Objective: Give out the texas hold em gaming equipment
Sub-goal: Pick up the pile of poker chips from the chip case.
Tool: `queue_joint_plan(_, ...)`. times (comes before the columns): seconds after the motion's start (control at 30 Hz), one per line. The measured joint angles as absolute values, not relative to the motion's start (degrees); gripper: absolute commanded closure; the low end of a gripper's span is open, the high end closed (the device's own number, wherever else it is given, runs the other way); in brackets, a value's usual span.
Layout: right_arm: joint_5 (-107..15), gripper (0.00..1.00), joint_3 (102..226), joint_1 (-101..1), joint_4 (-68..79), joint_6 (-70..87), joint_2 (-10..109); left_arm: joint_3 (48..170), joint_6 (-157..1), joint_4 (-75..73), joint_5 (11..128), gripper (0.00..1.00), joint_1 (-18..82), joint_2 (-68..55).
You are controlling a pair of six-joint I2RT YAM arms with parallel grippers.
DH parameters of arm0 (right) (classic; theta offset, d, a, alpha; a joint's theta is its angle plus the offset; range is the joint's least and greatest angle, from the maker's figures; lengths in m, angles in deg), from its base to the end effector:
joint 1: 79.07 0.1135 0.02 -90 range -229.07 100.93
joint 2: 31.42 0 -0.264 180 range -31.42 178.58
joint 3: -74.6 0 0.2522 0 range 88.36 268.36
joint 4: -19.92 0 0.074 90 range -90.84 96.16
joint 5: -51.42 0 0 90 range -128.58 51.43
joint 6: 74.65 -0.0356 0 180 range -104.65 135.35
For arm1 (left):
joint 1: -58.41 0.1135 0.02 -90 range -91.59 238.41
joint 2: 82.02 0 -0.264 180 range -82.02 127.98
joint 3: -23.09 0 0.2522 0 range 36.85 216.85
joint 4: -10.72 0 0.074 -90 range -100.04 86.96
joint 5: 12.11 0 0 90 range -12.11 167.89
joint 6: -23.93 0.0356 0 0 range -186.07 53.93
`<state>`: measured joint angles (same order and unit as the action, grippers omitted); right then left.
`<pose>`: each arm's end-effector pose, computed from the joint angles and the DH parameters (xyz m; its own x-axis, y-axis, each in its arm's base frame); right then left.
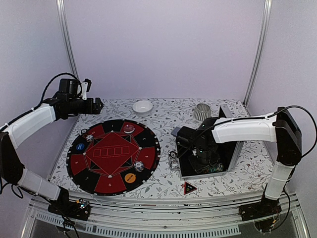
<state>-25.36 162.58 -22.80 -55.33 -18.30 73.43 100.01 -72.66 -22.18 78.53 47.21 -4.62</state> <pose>0.1872 0.2658 0.1869 -0.9131 -0.3962 -0.0958 -0.3704 0.9047 -0.2107 0.3004 -0.0591 0.3087 -0.5574 -0.0066 -0.8302 0.1219 0.9885 -0.0897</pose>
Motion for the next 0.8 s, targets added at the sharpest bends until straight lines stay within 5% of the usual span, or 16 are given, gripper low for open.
queue_joint_plan(0.8,-26.74,0.6,162.1,-22.82,-53.5,-17.42,73.04,100.01,-72.18,-22.2,78.53,0.02,47.21,-4.62)
